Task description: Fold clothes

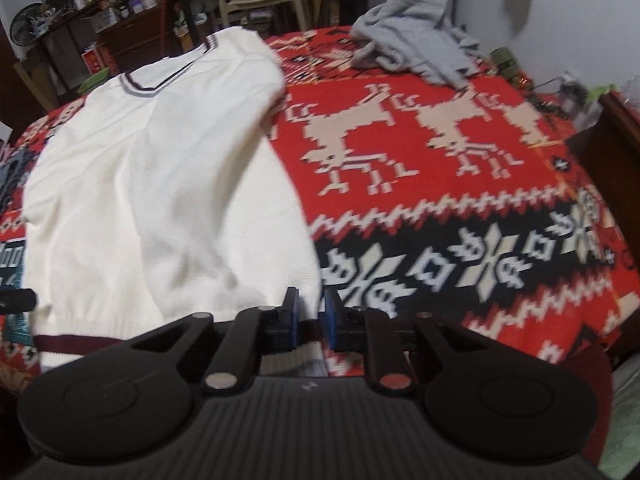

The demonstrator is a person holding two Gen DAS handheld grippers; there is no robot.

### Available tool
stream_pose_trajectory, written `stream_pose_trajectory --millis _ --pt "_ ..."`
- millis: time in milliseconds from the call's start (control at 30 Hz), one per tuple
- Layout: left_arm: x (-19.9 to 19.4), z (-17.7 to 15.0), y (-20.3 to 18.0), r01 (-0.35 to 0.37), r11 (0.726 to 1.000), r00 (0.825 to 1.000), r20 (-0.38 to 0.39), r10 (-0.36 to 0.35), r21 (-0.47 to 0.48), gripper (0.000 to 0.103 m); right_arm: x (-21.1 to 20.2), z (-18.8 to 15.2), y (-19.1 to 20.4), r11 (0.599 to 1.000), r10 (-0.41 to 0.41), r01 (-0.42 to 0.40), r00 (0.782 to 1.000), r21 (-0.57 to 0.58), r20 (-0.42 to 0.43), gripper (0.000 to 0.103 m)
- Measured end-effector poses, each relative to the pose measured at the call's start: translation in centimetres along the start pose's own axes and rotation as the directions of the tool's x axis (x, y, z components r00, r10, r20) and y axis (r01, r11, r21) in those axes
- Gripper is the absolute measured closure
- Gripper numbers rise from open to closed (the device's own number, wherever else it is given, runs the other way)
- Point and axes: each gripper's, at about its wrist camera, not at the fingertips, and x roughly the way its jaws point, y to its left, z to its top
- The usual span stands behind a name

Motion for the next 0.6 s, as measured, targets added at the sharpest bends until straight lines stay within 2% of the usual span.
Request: stream_pose_trajectory --millis 133,233,300,467,533,600 --pt "0.0 0.0 0.1 0.003 1.0 1.0 -0.001 -0.003 -0.011 0.043 0.5 -0.1 0.4 1.0 -0.012 0.012 1.0 -0.004 0.017 0.083" --pt "0.1 0.0 0.2 0.0 1.0 1.0 -0.006 0.0 -0.016 0.043 0.4 0.1 1.7 0.997 -0.061 0.062 0.998 -0.048 0.019 0.095" --pt "0.0 0.0 0.2 -0.005 1.0 1.0 0.0 0.005 -0.012 0.043 0.1 0.2 2.7 0.989 -0.113 0.116 0.993 -0.093 0.038 0.098" --pt "-0.4 -0.1 -0.1 -0.031 0.999 0.999 0.019 0.031 0.018 0.043 -1.9 0.4 3.0 0.947 -0.29 0.304 0.947 -0.099 0.139 0.099" --pt "-0.2 -0.1 -0.1 -0.027 0.999 0.999 0.018 0.027 0.017 0.043 -2.0 0.5 2.1 0.933 -0.339 0.351 0.931 -0.075 0.139 0.099" --pt "-0.1 -0.1 -0.1 -0.026 1.0 1.0 0.016 0.026 0.015 0.043 -1.7 0.4 0.8 0.93 -0.358 0.364 0.927 -0.043 0.111 0.101"
